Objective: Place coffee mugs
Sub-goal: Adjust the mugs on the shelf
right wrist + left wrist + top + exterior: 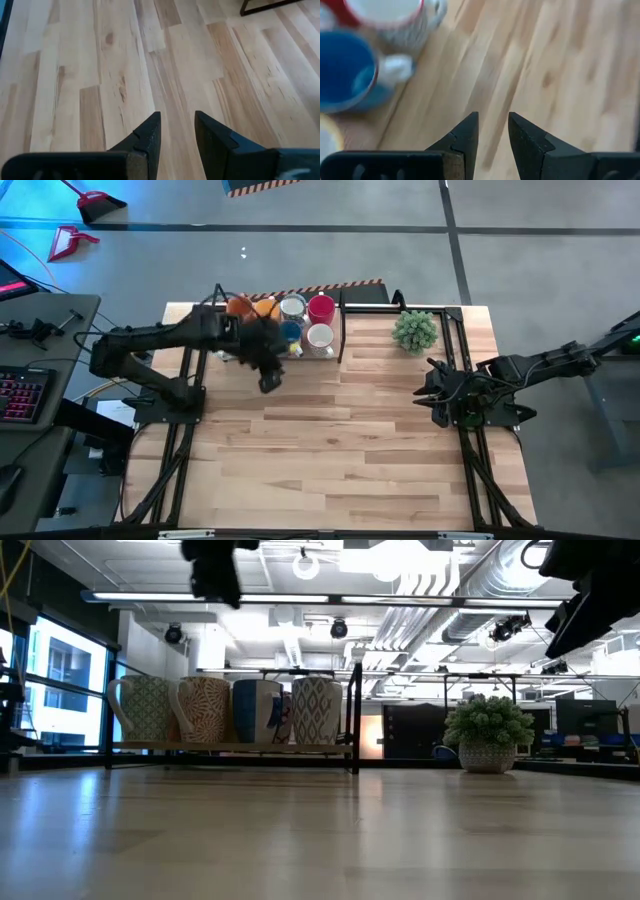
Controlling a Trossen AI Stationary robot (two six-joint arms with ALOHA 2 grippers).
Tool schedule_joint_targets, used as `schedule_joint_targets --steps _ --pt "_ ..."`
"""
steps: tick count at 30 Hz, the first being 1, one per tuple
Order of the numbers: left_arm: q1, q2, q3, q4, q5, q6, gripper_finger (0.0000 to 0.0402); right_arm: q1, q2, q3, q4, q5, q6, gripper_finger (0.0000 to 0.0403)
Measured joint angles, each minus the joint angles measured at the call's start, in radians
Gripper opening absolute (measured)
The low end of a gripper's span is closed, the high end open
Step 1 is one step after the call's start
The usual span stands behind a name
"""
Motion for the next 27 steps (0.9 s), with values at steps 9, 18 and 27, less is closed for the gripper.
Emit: schedule_joint_targets --steps 9,18,27 --pt "-0.076 0.000 -0.001 -0.352 -0.368 -0.068 0.0095 0.000 0.000 0.000 0.000 -0.002 0.006 0.0099" --pt "0.064 -0.001 -0.001 -0.473 -0.398 -0.033 0.0094 0.000 0.000 0.000 0.001 -0.017 0.019 0.0099" --pt "0.278 -0.019 -0.071 -0.456 -0.310 0.071 0.0094 0.000 0.000 0.000 0.001 -0.017 0.019 0.0099"
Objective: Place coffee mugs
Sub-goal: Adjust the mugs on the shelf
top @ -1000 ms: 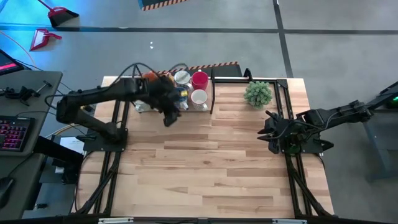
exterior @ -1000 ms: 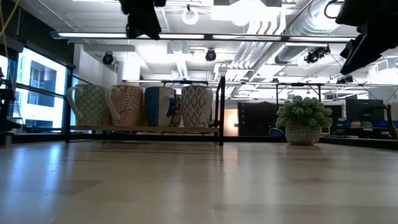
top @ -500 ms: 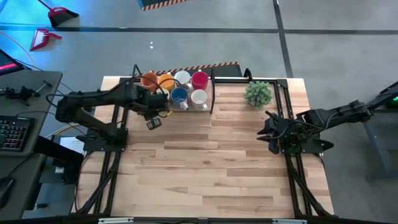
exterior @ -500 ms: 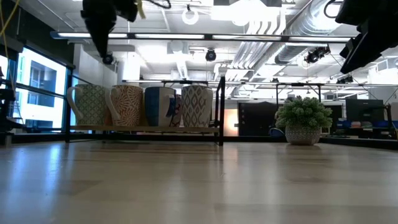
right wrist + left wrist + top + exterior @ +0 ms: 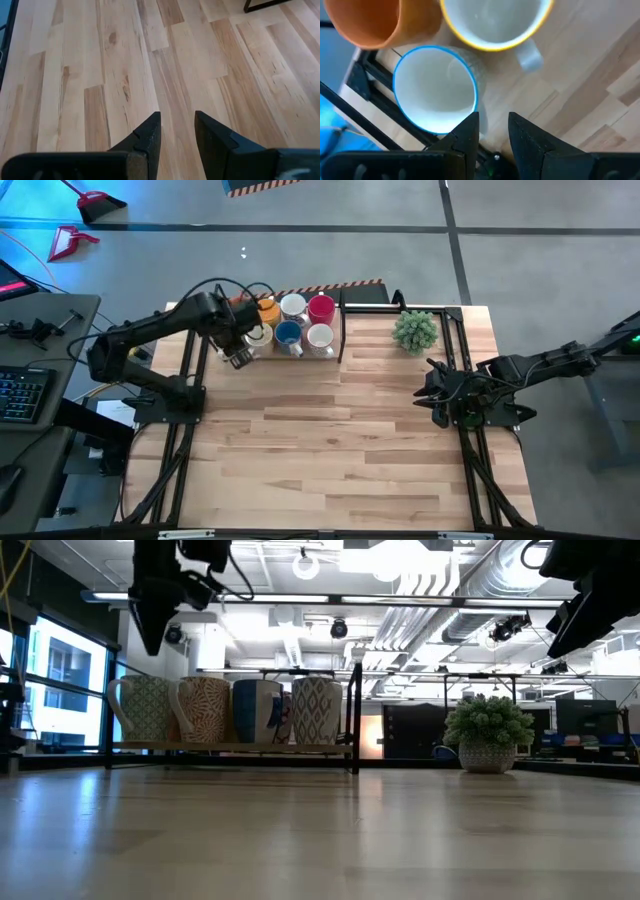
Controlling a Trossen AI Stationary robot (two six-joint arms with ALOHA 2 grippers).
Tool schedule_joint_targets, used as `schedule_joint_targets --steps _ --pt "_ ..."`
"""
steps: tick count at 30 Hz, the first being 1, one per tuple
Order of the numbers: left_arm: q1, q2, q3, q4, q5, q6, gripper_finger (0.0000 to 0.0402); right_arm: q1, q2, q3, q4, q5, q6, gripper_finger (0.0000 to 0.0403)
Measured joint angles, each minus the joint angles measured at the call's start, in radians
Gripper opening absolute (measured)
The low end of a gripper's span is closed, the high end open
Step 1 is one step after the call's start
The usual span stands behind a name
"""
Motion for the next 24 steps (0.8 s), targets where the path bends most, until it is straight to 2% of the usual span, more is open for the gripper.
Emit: schedule_joint_targets --steps 6,12,24 --pt "0.048 -0.034 -0.076 0.097 0.042 0.034 0.0094 0.000 0.000 0.000 0.000 0.000 -0.003 0.0099" --pt "0.082 -0.035 -0.138 0.098 0.050 0.053 0.0094 0.000 0.000 0.000 -0.003 0.000 -0.001 0.0099" --pt "0.136 -0.035 -0.138 0.115 0.034 0.108 0.0094 0.000 0.000 0.000 -0.004 -0.001 0.024 0.0099"
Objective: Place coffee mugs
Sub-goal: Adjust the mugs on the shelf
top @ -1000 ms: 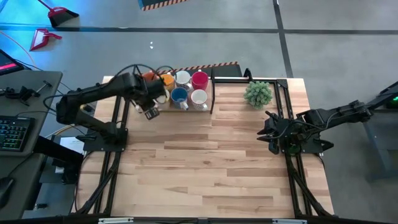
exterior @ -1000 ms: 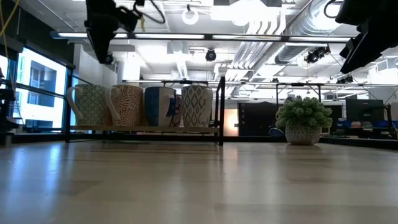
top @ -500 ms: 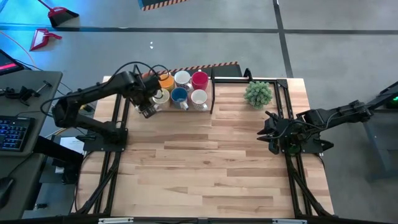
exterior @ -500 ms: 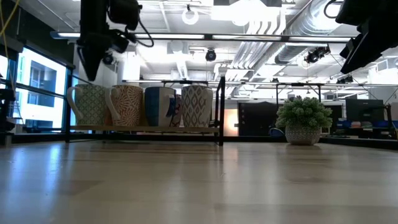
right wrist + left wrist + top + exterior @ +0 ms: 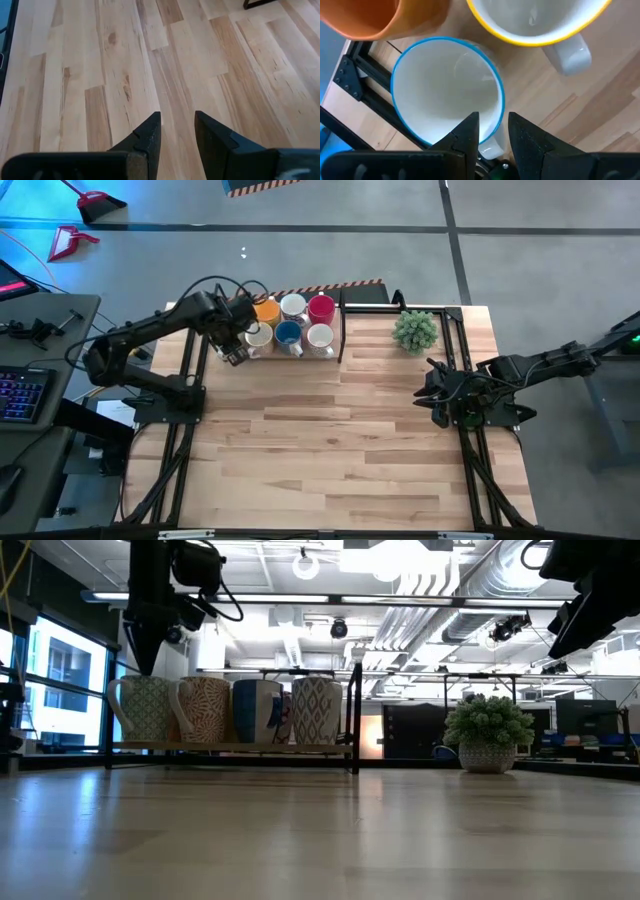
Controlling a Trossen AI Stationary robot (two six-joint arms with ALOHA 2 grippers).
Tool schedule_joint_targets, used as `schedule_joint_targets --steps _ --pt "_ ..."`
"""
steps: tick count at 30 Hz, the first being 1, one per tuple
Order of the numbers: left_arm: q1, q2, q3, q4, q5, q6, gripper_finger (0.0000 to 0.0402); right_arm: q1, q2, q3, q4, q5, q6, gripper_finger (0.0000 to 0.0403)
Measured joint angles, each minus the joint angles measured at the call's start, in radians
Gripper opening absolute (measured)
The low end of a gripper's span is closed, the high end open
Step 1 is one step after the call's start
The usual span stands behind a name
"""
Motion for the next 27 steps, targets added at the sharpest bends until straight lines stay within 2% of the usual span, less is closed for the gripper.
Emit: schedule_joint_targets --steps 5,21,27 --pt "0.018 0.000 0.000 -0.001 0.030 0.016 0.0094 0.000 0.000 0.000 0.000 -0.004 0.000 0.0099" --pt "0.017 0.001 0.000 -0.002 0.032 0.038 0.0094 0.000 0.000 0.000 0.000 -0.006 0.000 0.0099" --pt "0.017 0.012 0.000 -0.007 0.077 0.061 0.0094 0.000 0.000 0.000 0.000 -0.006 0.000 0.0099"
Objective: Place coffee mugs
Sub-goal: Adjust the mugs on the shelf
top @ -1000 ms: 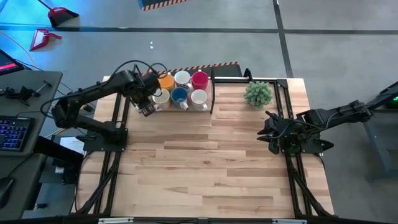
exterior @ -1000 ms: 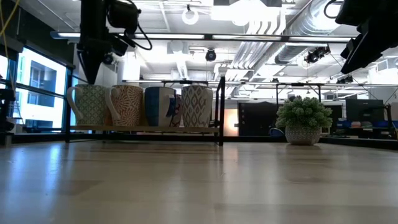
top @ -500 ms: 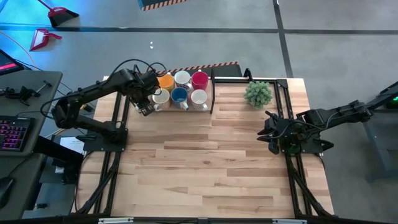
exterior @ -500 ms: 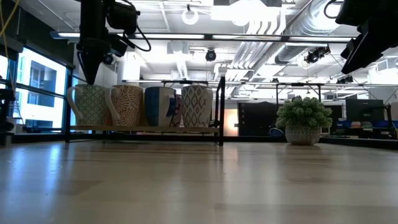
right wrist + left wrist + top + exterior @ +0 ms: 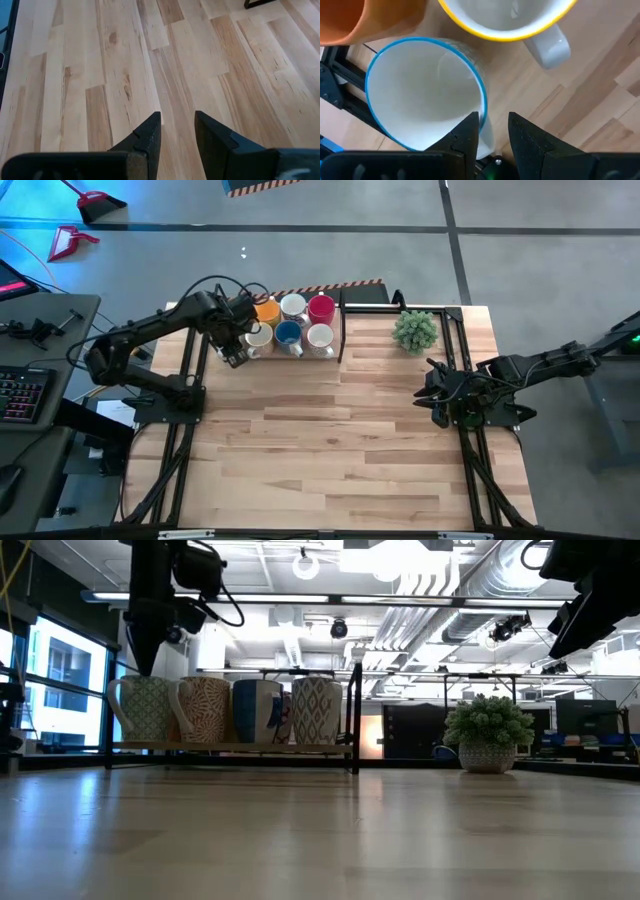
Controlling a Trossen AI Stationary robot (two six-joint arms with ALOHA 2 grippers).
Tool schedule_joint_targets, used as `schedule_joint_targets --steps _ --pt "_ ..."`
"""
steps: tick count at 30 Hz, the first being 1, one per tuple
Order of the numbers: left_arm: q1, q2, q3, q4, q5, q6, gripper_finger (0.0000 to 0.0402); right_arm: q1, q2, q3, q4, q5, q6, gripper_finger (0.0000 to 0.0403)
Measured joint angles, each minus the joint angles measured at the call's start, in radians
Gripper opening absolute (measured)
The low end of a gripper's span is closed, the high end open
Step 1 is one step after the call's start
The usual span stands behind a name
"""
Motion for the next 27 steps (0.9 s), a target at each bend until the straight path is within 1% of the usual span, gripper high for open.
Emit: schedule_joint_targets --steps 4,8,16,23,27 --pt "0.000 0.015 0.000 0.013 -0.021 0.006 0.0094 0.000 0.000 0.000 0.000 0.000 0.000 0.0099" --pt "0.001 0.021 0.000 0.011 -0.066 0.007 0.0094 0.000 0.000 0.000 0.000 0.000 0.000 0.0099" --pt "0.005 0.021 0.000 0.005 -0.047 0.031 0.0094 0.000 0.000 0.000 0.000 0.000 -0.001 0.0099" --pt "0.005 0.021 0.000 0.007 -0.056 0.032 0.0094 0.000 0.000 0.000 0.000 0.000 -0.001 0.0099" --pt "0.010 0.021 0.000 0.008 -0.056 0.000 0.0094 0.000 0.000 0.000 0.000 0.000 -0.001 0.0099"
